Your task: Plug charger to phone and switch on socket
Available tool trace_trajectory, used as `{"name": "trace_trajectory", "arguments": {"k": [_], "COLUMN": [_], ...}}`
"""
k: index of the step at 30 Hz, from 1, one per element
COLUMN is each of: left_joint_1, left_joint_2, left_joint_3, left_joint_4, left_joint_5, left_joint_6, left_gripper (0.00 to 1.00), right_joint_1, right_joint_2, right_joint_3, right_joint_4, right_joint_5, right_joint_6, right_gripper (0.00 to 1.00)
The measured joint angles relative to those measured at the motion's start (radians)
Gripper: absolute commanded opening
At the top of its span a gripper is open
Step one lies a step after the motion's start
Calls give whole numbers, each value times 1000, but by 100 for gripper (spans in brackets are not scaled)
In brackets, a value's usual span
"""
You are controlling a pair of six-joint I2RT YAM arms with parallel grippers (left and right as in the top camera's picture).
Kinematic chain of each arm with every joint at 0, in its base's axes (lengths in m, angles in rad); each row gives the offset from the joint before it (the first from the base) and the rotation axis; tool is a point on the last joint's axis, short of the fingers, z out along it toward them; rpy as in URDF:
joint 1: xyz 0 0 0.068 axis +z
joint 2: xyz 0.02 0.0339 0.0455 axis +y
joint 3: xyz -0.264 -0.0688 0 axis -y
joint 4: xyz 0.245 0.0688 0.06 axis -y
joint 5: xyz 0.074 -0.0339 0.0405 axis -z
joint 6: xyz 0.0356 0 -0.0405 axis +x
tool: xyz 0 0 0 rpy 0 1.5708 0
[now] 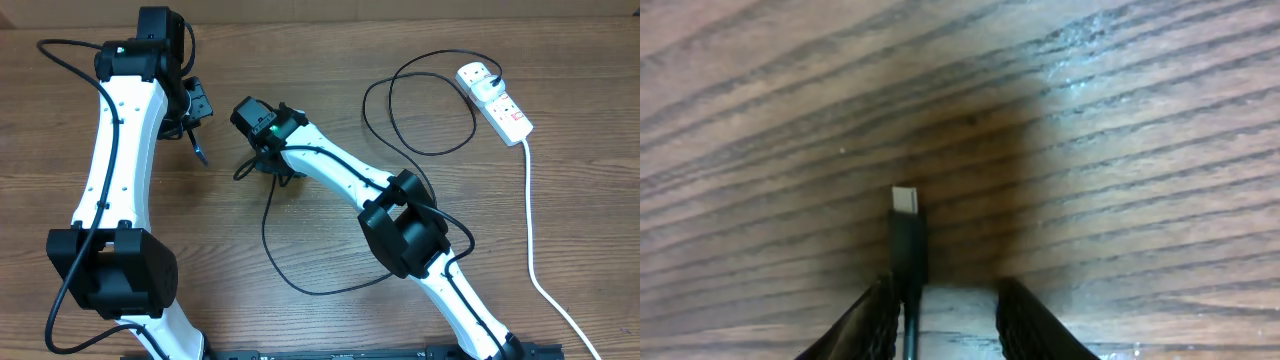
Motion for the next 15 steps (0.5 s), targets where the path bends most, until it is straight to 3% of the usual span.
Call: {"name": "trace_trajectory", "arguments": {"k": [7,15], "left_joint_1": [0,0], "left_joint_2": [0,0], "left_joint_3": [0,0], "left_joint_4": [7,7], "left_joint_5": [0,0], "left_joint_6": [0,0], "left_gripper": [4,4], "right_joint_1": [0,-2], "right_joint_2": [0,0], "right_joint_3": [0,4], "right_joint_4": [-23,-71], "right_joint_5": [12,36], "right_joint_6": [-1,16], "right_gripper": [22,22]}}
